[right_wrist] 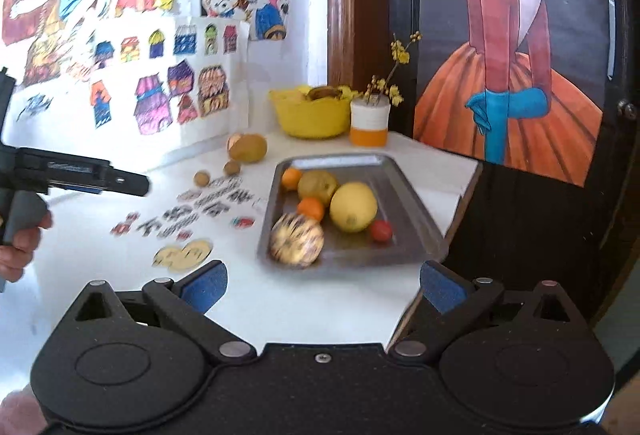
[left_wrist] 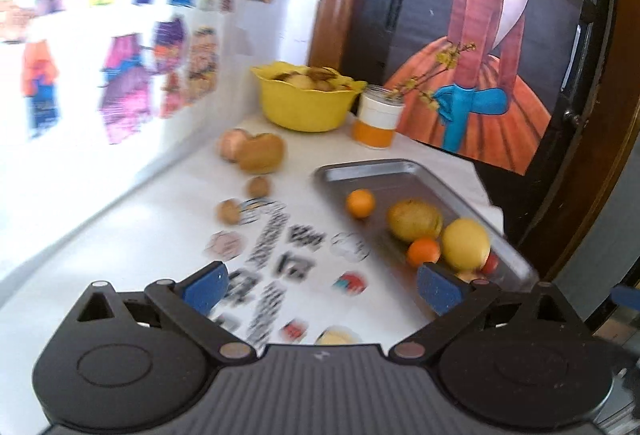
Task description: Organize fruits
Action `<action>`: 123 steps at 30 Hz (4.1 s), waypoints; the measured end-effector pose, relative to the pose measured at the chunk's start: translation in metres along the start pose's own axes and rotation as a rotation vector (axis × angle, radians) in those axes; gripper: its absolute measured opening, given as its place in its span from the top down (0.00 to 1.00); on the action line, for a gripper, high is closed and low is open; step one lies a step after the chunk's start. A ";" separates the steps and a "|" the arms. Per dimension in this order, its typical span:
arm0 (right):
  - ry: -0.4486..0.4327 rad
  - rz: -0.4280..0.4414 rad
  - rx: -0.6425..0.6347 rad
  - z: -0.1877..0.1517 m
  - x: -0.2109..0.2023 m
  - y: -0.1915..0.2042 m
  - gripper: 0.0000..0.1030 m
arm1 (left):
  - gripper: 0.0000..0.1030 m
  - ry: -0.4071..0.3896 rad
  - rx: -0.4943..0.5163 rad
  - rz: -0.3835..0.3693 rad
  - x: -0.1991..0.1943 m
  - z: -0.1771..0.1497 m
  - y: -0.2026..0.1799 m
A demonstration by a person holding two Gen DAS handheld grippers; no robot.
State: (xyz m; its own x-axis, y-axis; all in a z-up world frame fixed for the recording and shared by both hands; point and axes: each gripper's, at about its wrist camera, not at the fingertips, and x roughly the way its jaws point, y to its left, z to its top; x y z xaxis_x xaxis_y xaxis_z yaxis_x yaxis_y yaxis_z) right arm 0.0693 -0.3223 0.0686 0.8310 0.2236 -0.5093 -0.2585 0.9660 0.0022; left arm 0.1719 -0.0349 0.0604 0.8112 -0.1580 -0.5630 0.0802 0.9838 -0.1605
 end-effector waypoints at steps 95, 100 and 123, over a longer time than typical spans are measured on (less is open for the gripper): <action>0.422 0.471 -0.238 0.174 0.416 0.094 0.70 | 0.72 0.168 0.199 0.033 0.170 0.052 0.076; 0.384 0.459 -0.201 0.184 0.404 0.071 0.70 | 0.72 0.182 0.194 0.032 0.174 0.056 0.072; 0.302 0.181 -0.030 0.167 0.356 -0.077 0.70 | 0.72 0.081 0.174 -0.073 0.218 0.114 -0.027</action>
State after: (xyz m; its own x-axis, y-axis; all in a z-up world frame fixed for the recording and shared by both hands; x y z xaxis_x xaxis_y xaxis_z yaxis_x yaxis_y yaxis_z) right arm 0.4674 -0.2957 0.0308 0.5885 0.3380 -0.7345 -0.4064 0.9090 0.0927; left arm 0.4127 -0.0865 0.0344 0.7511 -0.2285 -0.6193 0.2411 0.9683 -0.0648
